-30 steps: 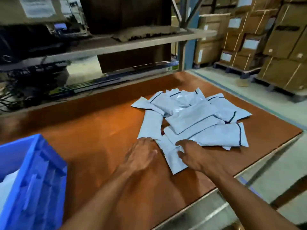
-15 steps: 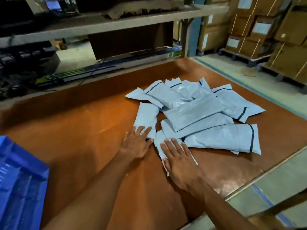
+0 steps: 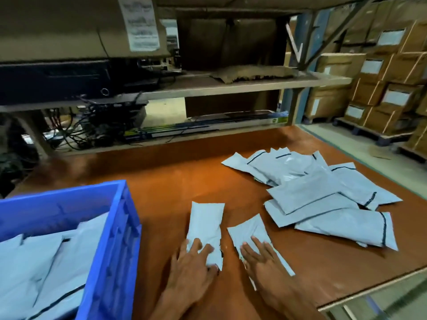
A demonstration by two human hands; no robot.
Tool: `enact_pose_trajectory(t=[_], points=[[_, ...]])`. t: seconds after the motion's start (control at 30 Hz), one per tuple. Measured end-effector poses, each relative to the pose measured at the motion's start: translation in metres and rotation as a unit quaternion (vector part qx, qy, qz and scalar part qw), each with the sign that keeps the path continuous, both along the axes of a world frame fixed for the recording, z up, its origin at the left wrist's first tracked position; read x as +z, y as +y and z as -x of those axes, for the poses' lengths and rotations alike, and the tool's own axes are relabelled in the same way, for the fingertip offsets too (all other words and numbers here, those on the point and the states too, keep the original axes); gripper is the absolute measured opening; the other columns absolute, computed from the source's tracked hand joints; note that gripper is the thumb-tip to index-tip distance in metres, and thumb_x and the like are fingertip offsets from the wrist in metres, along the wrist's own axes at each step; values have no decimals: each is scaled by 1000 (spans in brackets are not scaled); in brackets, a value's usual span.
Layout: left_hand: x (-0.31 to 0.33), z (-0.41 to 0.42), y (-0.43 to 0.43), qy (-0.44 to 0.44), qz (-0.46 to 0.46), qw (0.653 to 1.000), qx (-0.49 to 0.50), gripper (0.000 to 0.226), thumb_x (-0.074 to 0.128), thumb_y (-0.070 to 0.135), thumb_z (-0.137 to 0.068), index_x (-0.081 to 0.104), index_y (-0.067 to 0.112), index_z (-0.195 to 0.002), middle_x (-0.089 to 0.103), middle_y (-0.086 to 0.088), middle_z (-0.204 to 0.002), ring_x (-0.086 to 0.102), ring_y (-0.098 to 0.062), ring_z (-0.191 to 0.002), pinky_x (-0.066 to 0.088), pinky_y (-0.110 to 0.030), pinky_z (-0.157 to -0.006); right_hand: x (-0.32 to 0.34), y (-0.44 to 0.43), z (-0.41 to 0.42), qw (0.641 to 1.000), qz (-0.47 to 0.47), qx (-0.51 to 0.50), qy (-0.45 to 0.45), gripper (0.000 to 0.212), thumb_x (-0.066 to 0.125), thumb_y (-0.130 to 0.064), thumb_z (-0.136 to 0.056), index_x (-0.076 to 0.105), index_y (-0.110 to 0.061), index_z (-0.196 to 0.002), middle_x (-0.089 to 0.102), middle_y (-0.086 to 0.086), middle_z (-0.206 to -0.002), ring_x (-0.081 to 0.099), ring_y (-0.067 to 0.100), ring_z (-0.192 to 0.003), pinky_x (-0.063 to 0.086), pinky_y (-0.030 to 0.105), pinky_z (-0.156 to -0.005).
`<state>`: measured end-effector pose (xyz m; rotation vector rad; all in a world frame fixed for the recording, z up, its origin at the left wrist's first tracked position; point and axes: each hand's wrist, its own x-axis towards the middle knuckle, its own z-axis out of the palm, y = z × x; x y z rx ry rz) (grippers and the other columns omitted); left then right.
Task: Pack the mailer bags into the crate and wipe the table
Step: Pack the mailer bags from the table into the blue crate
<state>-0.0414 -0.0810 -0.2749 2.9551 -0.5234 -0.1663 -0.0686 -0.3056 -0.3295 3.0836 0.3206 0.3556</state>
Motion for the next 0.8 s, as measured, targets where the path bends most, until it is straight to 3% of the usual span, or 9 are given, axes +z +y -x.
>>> enact_pose_trajectory(t=[0.07, 0.13, 0.2, 0.27, 0.33, 0.53, 0.6, 0.67, 0.8], points=[[8, 18, 14, -9, 28, 999, 44, 54, 27, 67, -80, 47, 39, -122, 40, 13, -127, 30, -17, -135, 34, -42, -107, 13, 24, 11, 998, -31, 42, 45, 63, 8, -35, -104, 70, -30, -117, 67, -13, -124, 36, 18, -135, 23, 32, -111], [12, 24, 24, -38, 57, 994, 83, 54, 29, 68, -80, 49, 37, -119, 39, 12, -125, 34, -16, -131, 36, -41, -103, 32, 43, 19, 995, -65, 27, 75, 58, 10, -46, -103, 61, -37, -127, 57, -19, -137, 37, 13, -137, 33, 30, -107], [6, 19, 30, -26, 77, 990, 112, 58, 35, 67, -87, 37, 39, -139, 28, 9, -145, 25, -21, -139, 31, -45, -110, 44, 52, 15, 992, -81, -1, 93, 61, 7, -64, -95, 34, -45, -147, 24, -17, -159, 16, 14, -149, 24, 40, -116], [-2, 10, 33, 15, 79, 990, 118, 69, 34, 68, -92, 14, 41, -152, 5, 7, -161, 7, -30, -147, 20, -50, -117, 37, 55, 9, 984, -80, -26, 155, 68, 8, -77, -89, 2, -50, -151, -16, -17, -156, -15, 12, -147, 3, 46, -120], [-10, 4, 30, 33, 66, 992, 104, 71, 28, 67, -95, -2, 42, -154, -10, 8, -164, -2, -32, -150, 12, -52, -119, 29, 59, 6, 983, -69, -34, 165, 69, 10, -78, -90, -11, -51, -149, -28, -16, -152, -24, 13, -144, -7, 46, -119], [-17, 2, 7, -4, 24, 994, 108, 67, 28, 50, -100, -9, 39, -155, -8, -9, -164, -1, -41, -149, 9, -52, -120, 16, 67, 1, 989, -87, -33, 116, 72, -15, -66, -86, -1, -44, -153, -18, -13, -156, -16, 18, -147, -10, 36, -114], [-18, 0, 0, -2, 16, 993, 119, 71, 28, 57, -99, -10, 38, -155, -6, -12, -164, 1, -44, -148, 11, -54, -117, 18, 65, -1, 991, -57, -43, 112, 66, -1, -60, -95, 19, -38, -154, 6, -7, -162, 8, 24, -150, 7, 38, -117], [-21, 0, -3, -8, -6, 992, 124, 73, 26, 63, -98, -11, 36, -155, -6, -14, -164, 4, -44, -147, 14, -54, -117, 13, 66, -2, 989, -57, -53, 122, 56, 17, -51, -100, 47, -30, -143, 45, -1, -150, 45, 26, -136, 29, 35, -114], [-6, 0, -1, -21, -26, 994, 106, 60, 23, 48, -104, 1, 31, -157, 6, -13, -163, 21, -39, -141, 24, -52, -113, 15, 60, -5, 990, -72, -10, 124, 63, 7, -40, -105, 59, -20, -134, 57, 3, -140, 54, 30, -128, 25, 34, -106]])
